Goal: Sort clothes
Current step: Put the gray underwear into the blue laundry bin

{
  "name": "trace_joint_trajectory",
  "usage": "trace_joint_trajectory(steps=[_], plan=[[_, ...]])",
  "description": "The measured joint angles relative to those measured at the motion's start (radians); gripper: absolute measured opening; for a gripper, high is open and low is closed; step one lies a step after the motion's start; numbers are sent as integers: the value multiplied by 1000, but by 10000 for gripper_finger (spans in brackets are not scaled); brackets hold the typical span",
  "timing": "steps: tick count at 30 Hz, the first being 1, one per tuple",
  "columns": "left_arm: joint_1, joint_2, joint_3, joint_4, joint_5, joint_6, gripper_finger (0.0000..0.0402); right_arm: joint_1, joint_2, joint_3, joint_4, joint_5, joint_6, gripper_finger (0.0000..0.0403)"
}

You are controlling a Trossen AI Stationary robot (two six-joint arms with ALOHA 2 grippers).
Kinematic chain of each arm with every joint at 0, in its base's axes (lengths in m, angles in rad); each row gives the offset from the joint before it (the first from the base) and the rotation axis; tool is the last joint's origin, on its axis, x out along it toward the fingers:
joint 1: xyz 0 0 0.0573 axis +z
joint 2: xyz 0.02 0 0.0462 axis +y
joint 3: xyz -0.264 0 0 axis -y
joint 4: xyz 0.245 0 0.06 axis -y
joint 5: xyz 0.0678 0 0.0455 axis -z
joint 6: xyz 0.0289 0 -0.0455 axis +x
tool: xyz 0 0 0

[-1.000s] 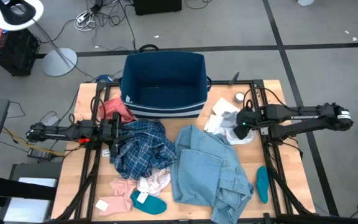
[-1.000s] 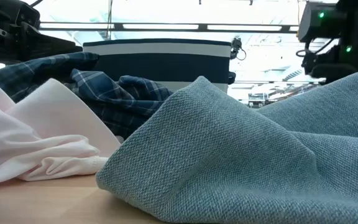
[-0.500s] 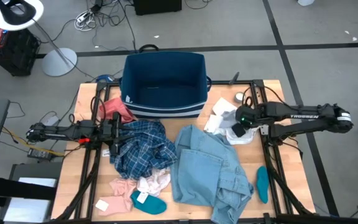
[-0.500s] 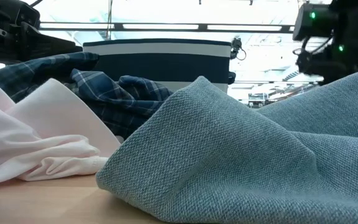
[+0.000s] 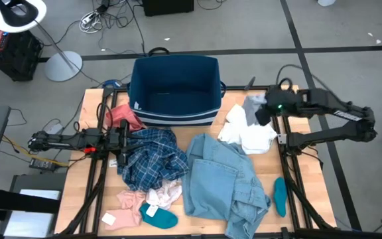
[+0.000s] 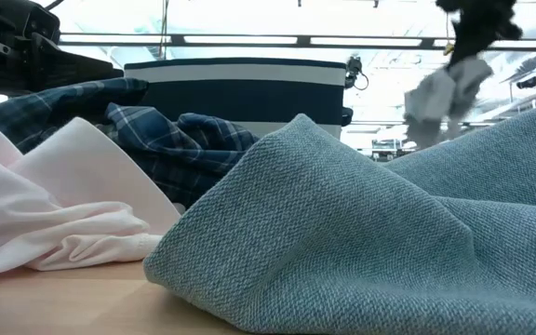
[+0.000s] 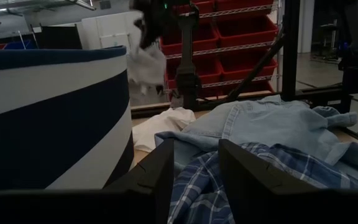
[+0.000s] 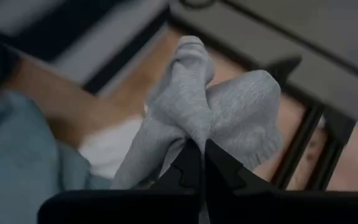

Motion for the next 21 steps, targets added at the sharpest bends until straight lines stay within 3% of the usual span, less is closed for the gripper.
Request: trace_joint_trajectory(steps=[14,21], plan=[[0,0,0,0,0,0,131,-4,279,494,98,87,-316,1],[0,0,0,0,0,0,131,-73,485,689,170,-40,-465,0]])
